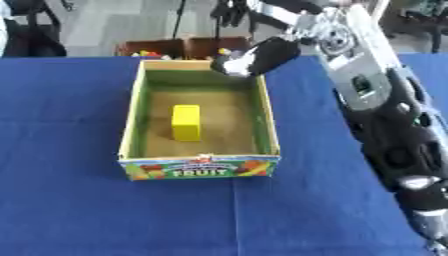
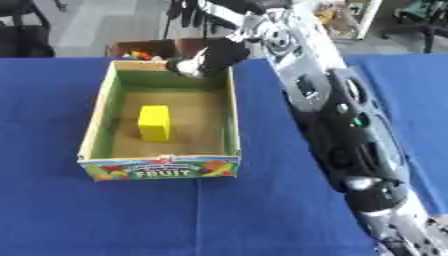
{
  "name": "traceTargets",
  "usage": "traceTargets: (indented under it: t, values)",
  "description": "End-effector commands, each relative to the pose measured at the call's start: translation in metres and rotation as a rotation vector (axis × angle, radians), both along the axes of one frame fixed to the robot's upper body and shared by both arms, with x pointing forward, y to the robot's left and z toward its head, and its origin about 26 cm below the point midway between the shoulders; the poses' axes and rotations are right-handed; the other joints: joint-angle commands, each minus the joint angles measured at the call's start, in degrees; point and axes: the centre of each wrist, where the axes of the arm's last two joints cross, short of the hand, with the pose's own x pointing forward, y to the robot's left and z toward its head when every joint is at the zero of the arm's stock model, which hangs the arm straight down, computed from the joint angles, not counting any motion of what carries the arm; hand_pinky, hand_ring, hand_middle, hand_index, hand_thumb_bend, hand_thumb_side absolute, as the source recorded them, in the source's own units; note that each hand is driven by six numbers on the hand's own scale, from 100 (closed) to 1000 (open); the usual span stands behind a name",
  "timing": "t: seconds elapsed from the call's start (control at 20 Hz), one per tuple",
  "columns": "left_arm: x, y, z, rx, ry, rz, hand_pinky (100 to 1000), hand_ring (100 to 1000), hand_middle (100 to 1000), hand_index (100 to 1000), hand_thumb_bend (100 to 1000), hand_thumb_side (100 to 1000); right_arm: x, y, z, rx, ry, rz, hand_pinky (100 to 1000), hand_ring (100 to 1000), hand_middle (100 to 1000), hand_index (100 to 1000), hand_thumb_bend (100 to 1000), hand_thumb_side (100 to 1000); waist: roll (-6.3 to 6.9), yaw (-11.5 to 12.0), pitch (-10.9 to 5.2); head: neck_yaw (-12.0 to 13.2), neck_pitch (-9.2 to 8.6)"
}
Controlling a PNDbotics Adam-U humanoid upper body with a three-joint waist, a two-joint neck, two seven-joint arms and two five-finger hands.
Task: Pick up objects on the table and place them in the box.
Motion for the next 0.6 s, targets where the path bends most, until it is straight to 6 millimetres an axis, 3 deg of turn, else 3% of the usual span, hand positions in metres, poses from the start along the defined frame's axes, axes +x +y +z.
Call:
traceTargets:
  t: [0.05,0.25,0.45,0.6]
  values:
    - [-0.004,0.005,0.008,0.012,-0.035,0.019,466,774,840,890,100,1000,-0.044,-0.012,0.018,0.096,-0.163,0.013,598,738,681,862,375,501,0.90,-0.2,-1.40,0.8,-0.77]
    - [-0.004,0.006,0.008,0.008,-0.038,0.023,465,774,840,890,100,1000,-0.074,-0.021,0.012,0.263,-0.321,0.043,587,726,666,846,295,469,1.35,-0.7,-1.04,1.5,-0.62]
    - [-0.004,0.006,0.009,0.004,-0.042,0.028,465,774,840,890,100,1000,-0.074,-0.037,0.000,0.400,-0.477,0.071,568,716,647,812,101,405,1.79,-1.3,-0.75,1.9,-0.45]
    - [-0.004,0.006,0.010,0.000,-0.046,0.030,465,774,839,890,100,1000,-0.071,-0.046,-0.011,0.485,-0.593,0.105,545,706,630,797,100,296,2.10,-1.7,-0.55,2.2,-0.40]
